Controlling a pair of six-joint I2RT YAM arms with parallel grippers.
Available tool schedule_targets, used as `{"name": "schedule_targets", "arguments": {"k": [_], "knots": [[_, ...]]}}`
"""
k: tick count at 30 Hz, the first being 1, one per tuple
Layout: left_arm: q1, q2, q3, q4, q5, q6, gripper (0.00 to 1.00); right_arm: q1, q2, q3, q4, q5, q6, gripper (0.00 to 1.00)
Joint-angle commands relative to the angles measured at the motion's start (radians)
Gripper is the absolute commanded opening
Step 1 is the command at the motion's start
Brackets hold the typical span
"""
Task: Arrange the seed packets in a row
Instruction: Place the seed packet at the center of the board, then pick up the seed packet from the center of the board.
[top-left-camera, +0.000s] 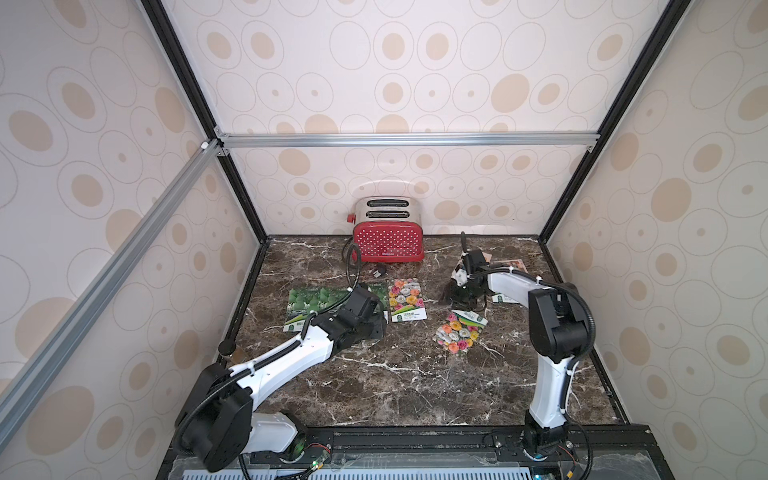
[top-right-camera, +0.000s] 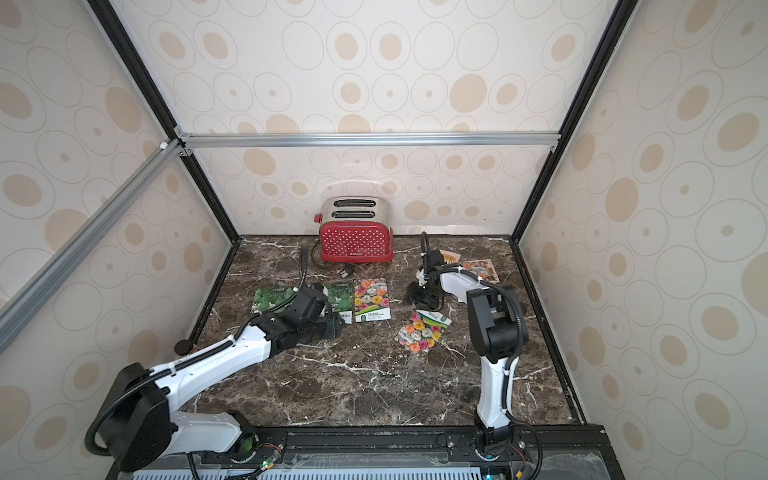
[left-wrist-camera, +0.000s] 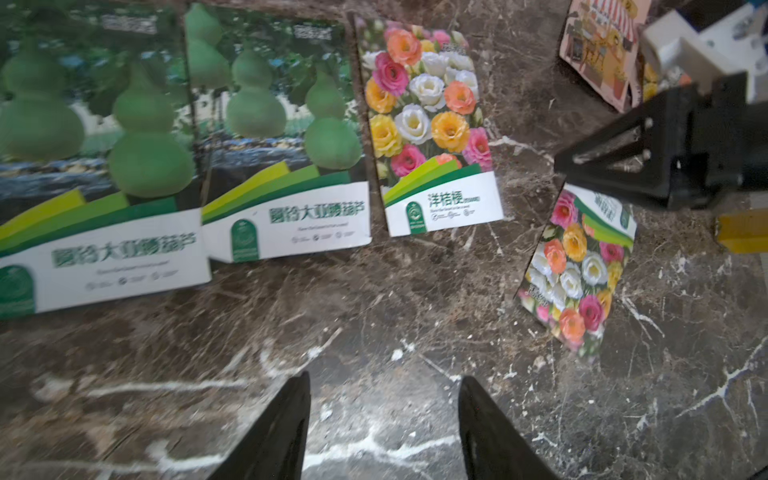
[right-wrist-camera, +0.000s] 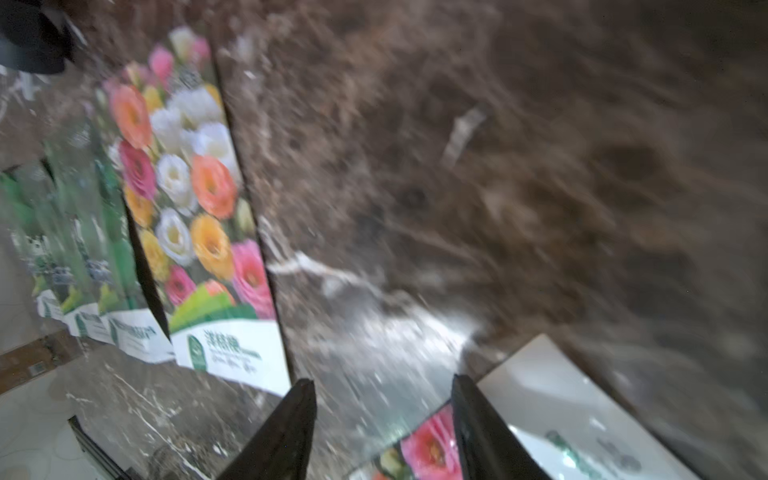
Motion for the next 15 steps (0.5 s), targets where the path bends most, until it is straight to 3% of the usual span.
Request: {"name": "schedule_targets", "arguments": {"k": [1, 8, 15], "knots": [[-0.043, 0.129, 0.157, 0.033, 0.060, 0.075, 0.57, -0.019, -0.154, -0.144, 0.020, 0.030, -0.005, 0.57], [-0.092, 0.380, 0.350, 0.035, 0.165, 0.105, 0.54, -0.048, -0.368, -0.399, 0.104, -0.015, 0.025, 0.57], [-0.125, 0.433, 0.392, 0.014, 0.195, 0.108, 0.55, -0.099, -0.467, -0.445, 0.030, 0.026, -0.002, 0.57]]}}
